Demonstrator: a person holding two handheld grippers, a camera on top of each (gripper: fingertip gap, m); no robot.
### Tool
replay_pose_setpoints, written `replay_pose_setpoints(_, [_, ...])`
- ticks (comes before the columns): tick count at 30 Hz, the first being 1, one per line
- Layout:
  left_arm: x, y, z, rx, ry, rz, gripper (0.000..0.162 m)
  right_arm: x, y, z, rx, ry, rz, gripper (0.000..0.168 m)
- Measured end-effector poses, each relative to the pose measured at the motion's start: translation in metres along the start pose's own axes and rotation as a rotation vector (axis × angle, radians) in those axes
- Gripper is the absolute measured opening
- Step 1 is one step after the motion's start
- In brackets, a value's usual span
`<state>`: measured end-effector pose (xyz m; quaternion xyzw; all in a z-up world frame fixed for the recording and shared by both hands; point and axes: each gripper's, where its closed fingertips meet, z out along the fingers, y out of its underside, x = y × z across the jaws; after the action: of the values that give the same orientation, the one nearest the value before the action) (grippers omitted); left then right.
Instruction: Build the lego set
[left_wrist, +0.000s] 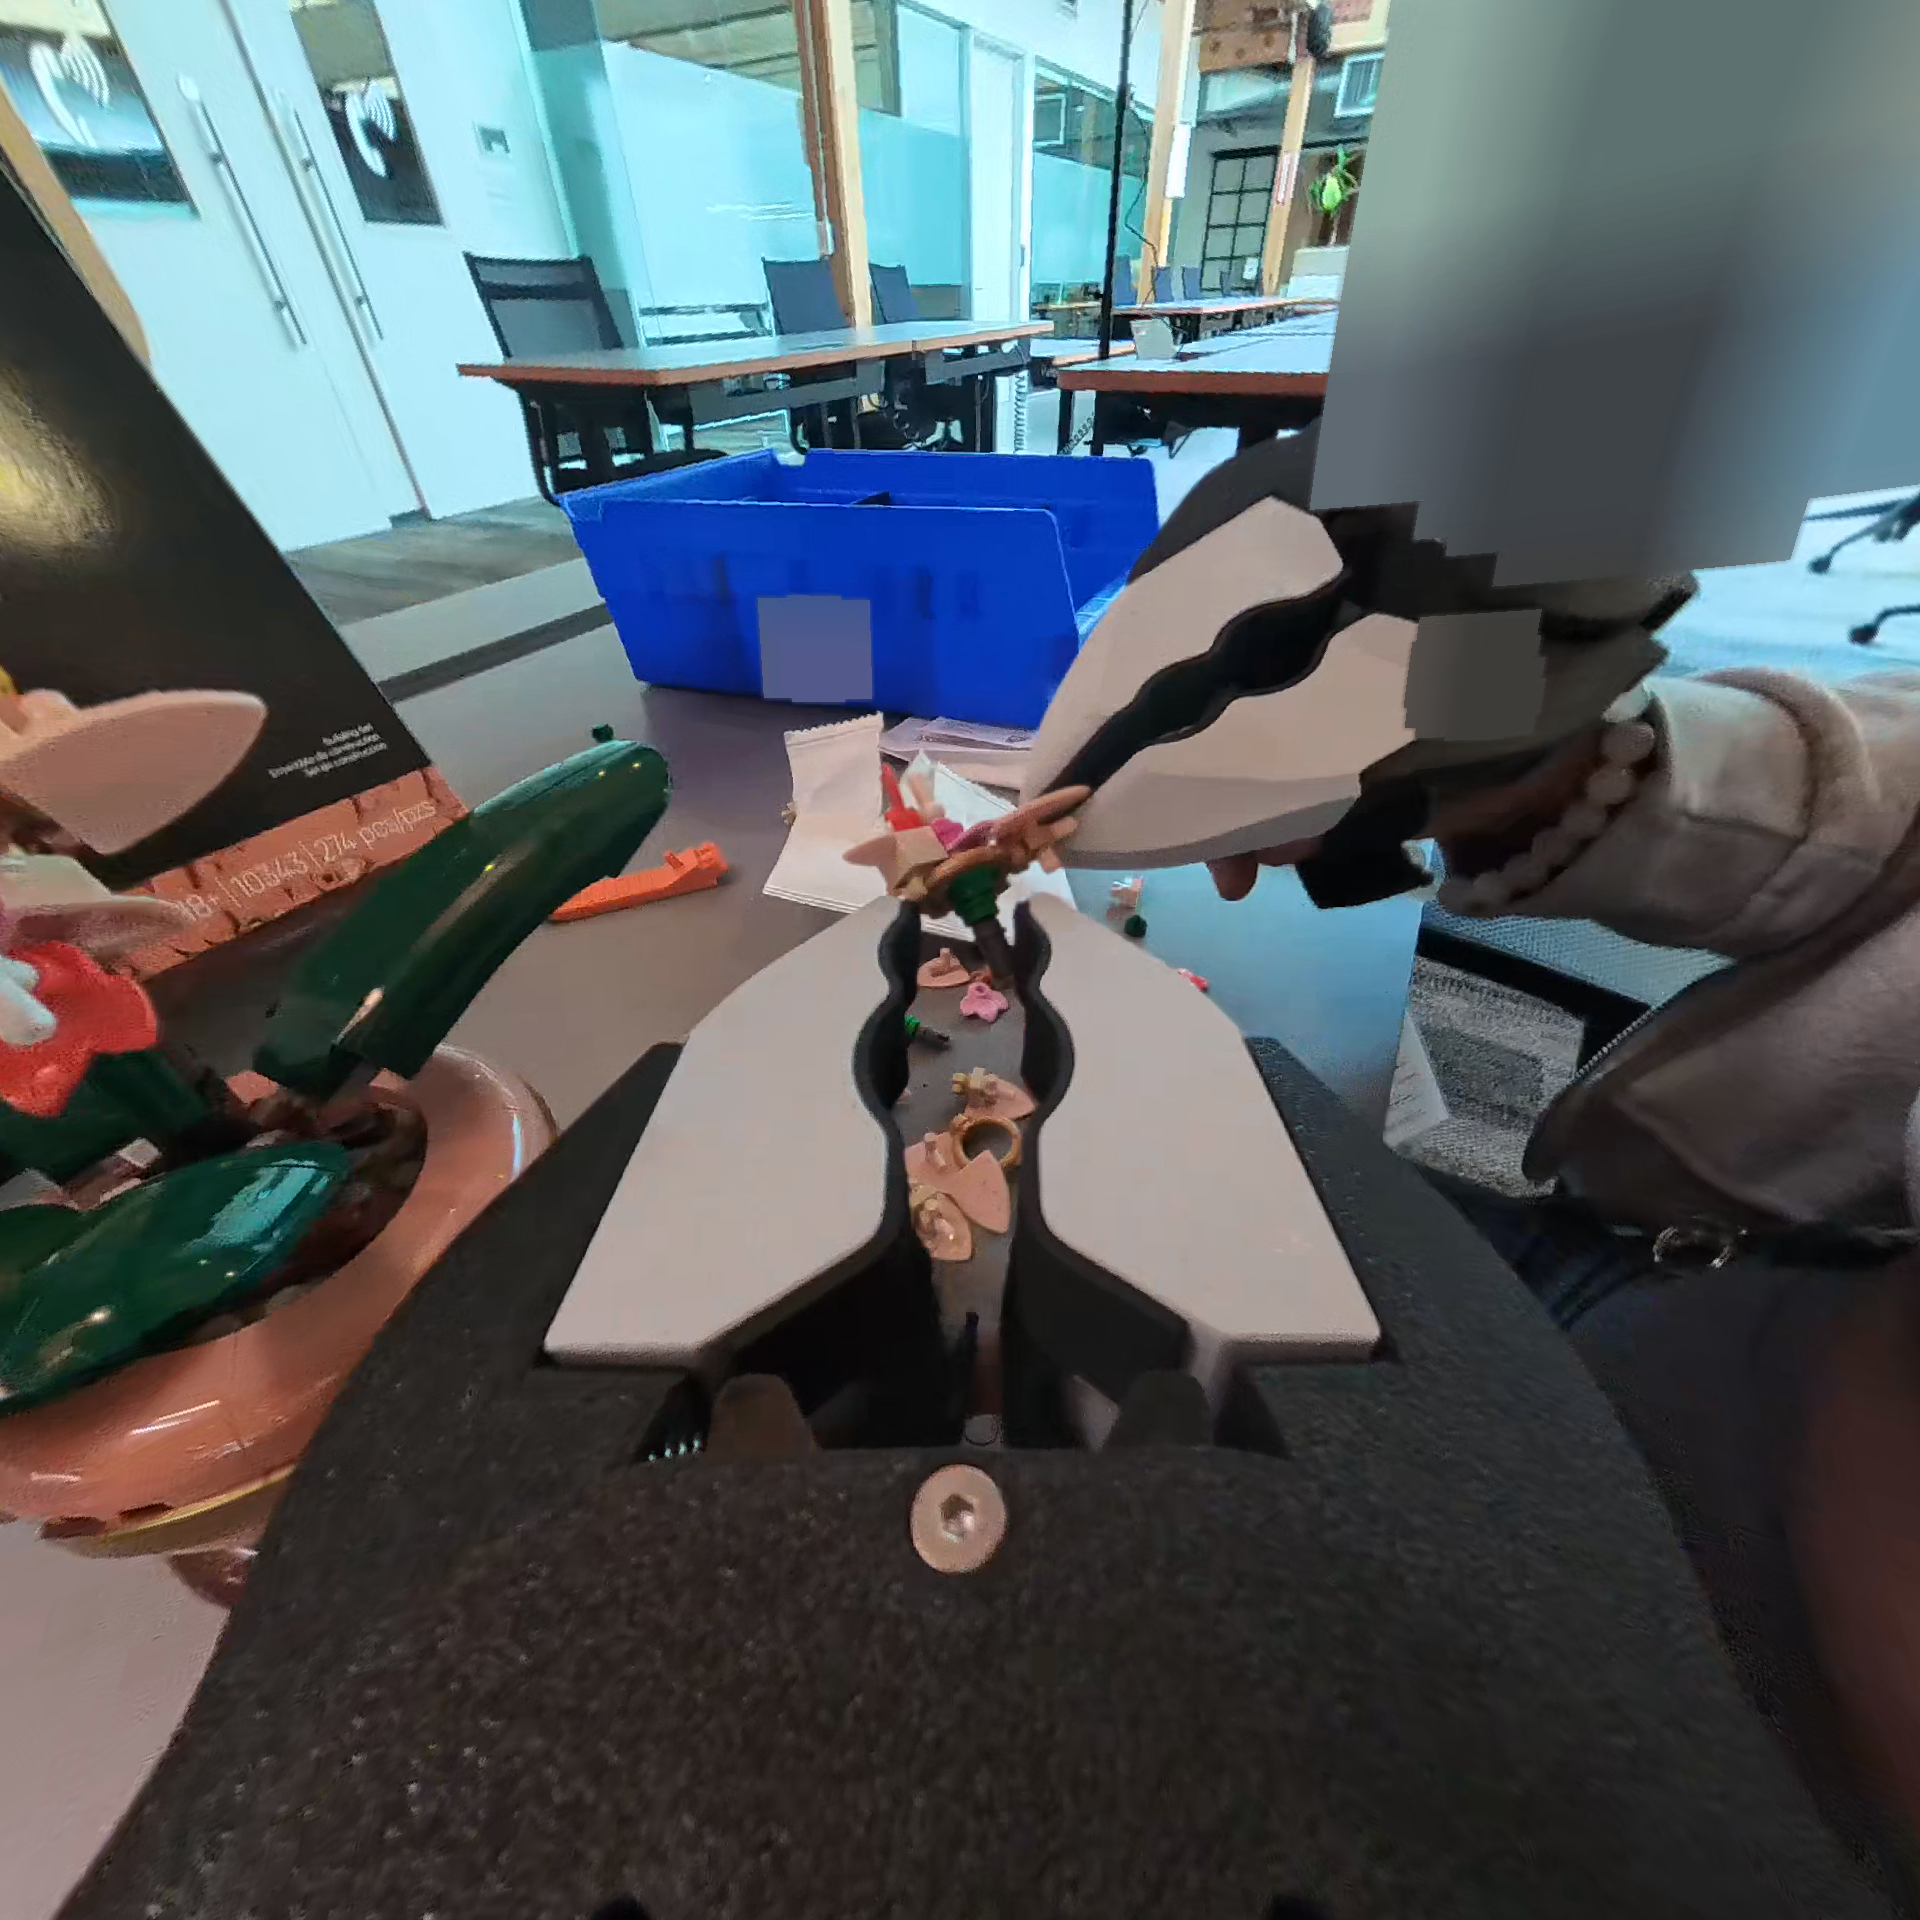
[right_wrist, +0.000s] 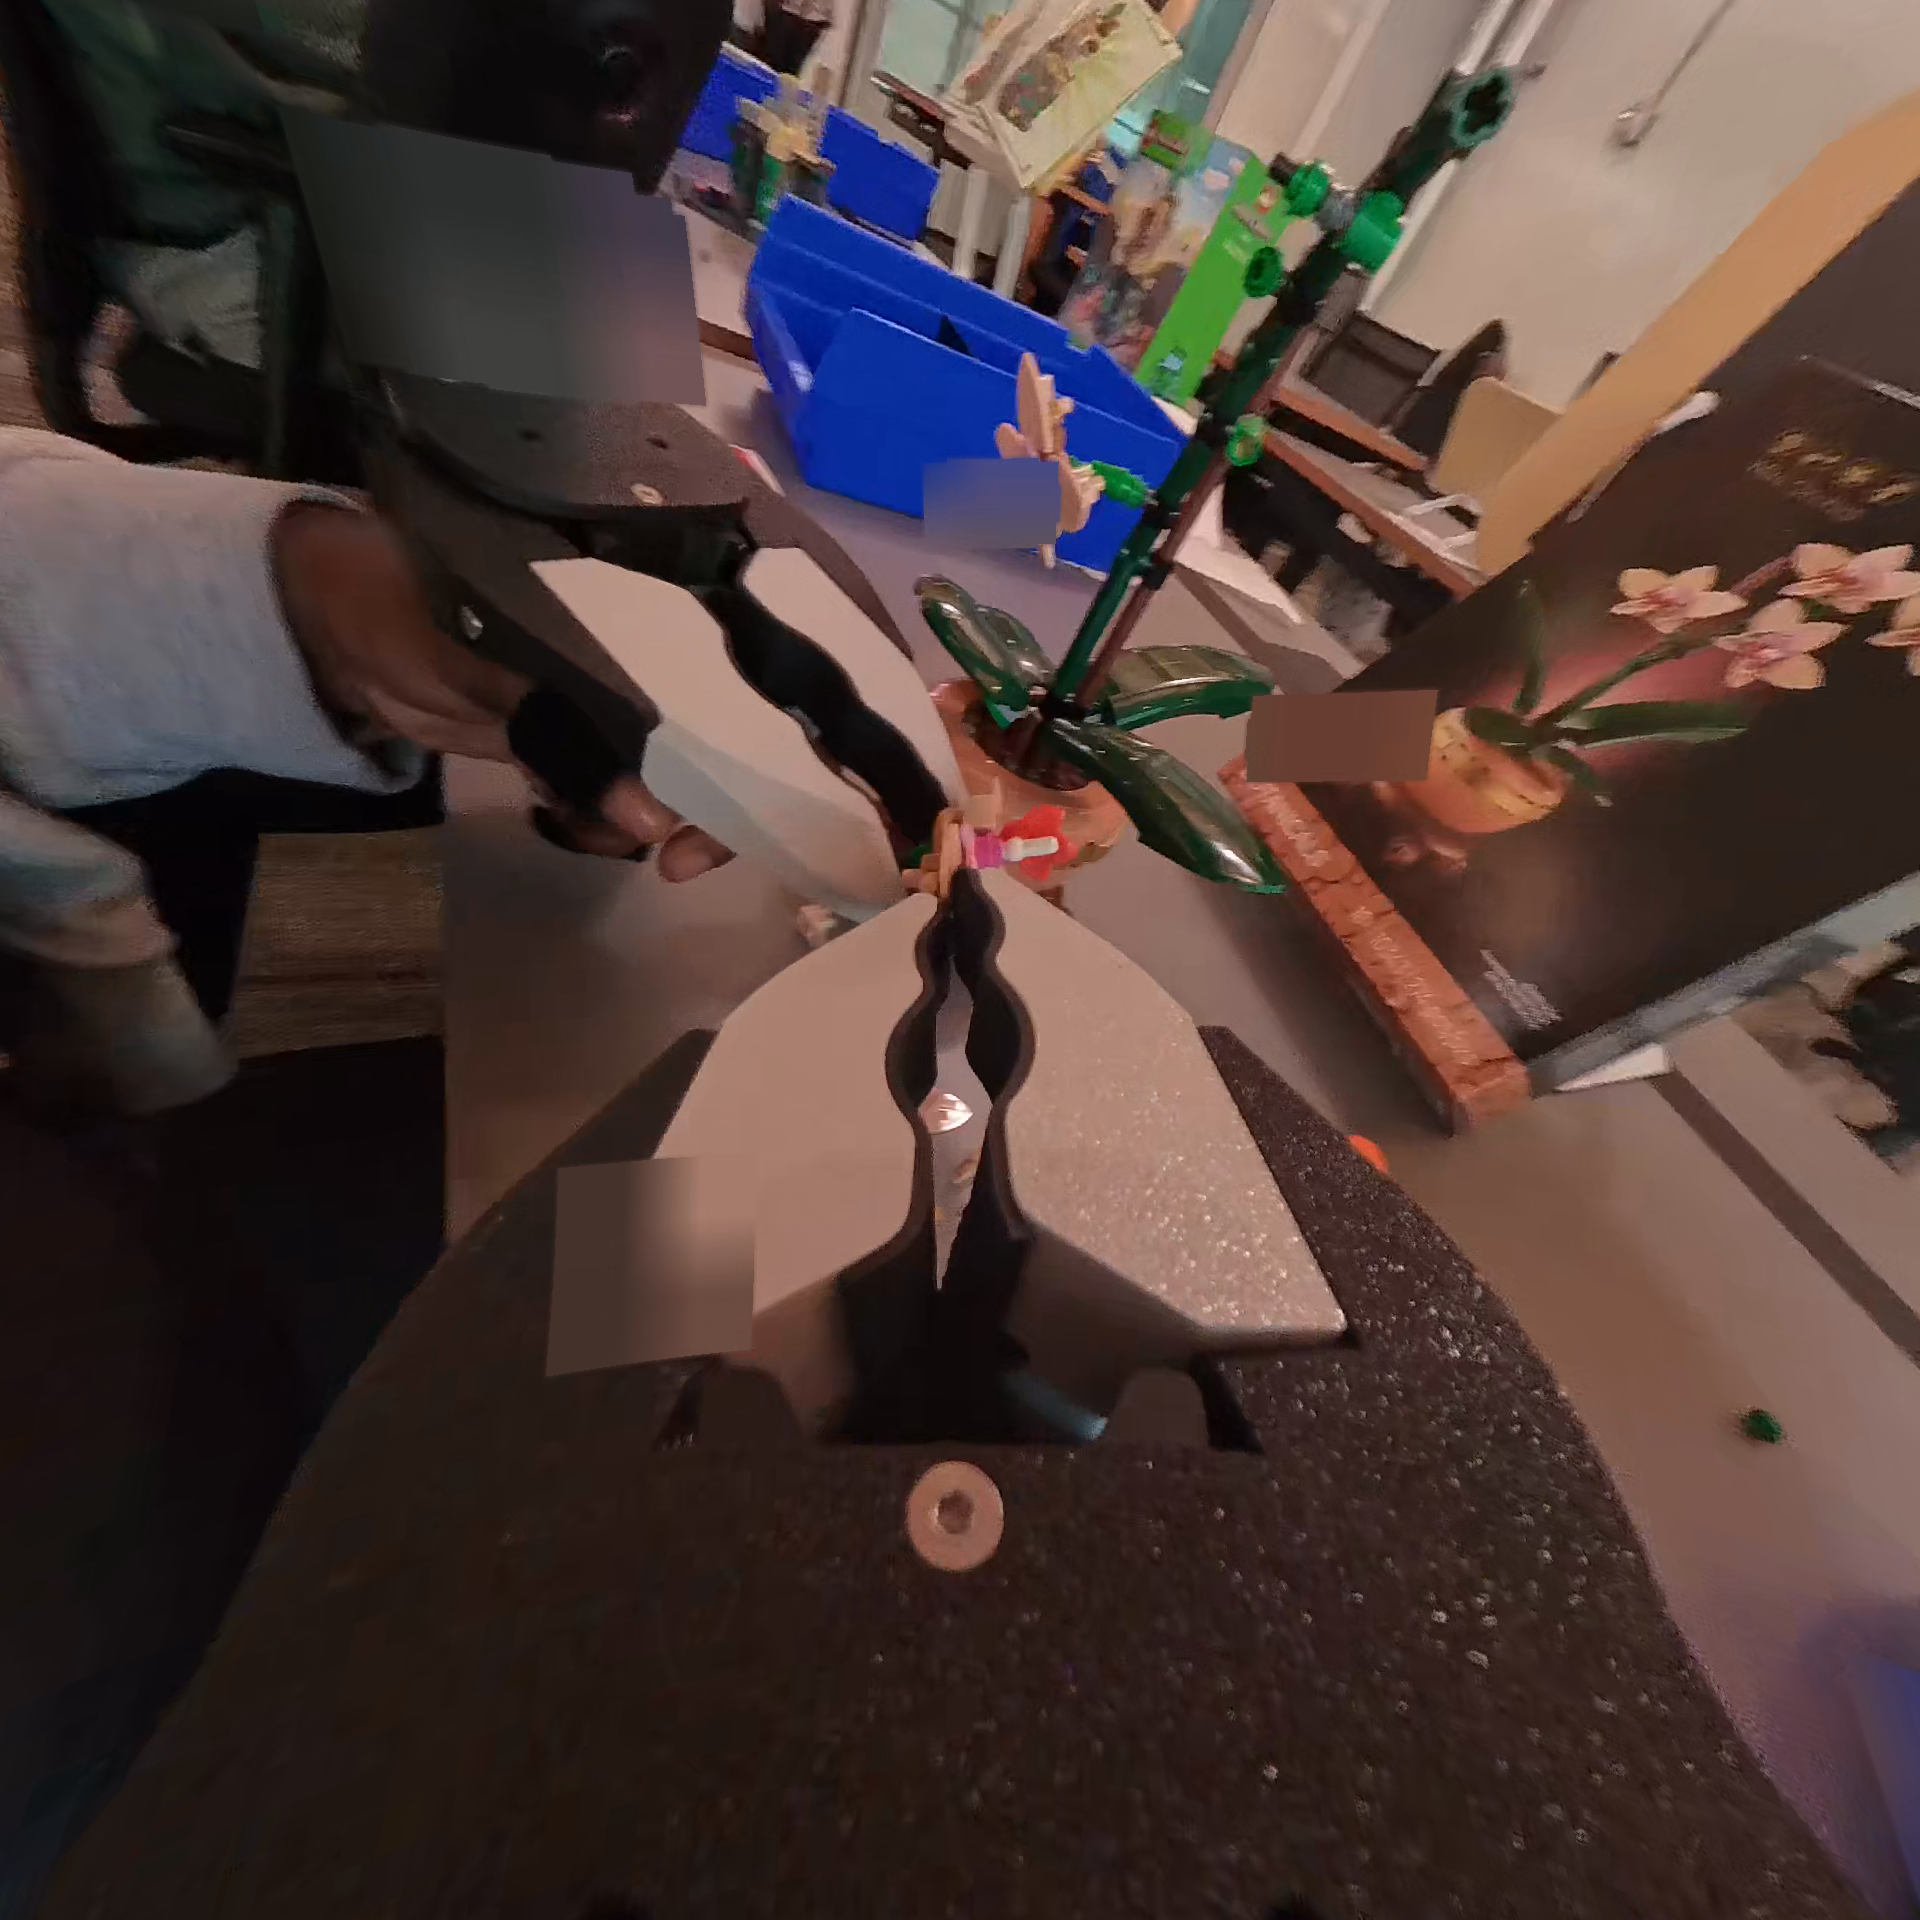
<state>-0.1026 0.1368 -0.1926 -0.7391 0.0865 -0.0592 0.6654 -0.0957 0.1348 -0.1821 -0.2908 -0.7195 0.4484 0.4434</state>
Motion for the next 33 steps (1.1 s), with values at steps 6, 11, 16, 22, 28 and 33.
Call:
replay_pose_setpoints(6, [0.013,0.004,-0.003,-0.014,0.105,0.015,0.004,-0.025,-0.010,-0.008,0.070,-0.388,0.407,0.000])
replay_pose_setpoints(11, [0.005,0.010,-0.004,-0.028,0.071,-0.019,0.004,-0.005,-0.002,-0.011,0.124,-0.406,0.618,0.000])
replay_pose_setpoints(16, [-0.007,0.014,-0.005,-0.048,0.016,-0.022,0.004,0.003,0.074,-0.008,-0.324,-0.225,0.281,0.001])
replay_pose_setpoints(22, [-0.009,0.025,-0.002,-0.135,-0.032,0.063,0.004,0.004,0.100,-0.001,-0.495,-0.154,0.189,0.038])
replay_pose_setpoints(28, [-0.016,0.053,0.003,-0.352,-0.149,0.346,0.004,0.007,0.040,0.001,-0.134,-0.141,0.112,0.015])
replay_pose_setpoints(33, [-0.016,0.057,0.005,-0.371,-0.157,0.353,0.004,-0.005,0.059,0.015,-0.231,-0.143,0.043,0.018])
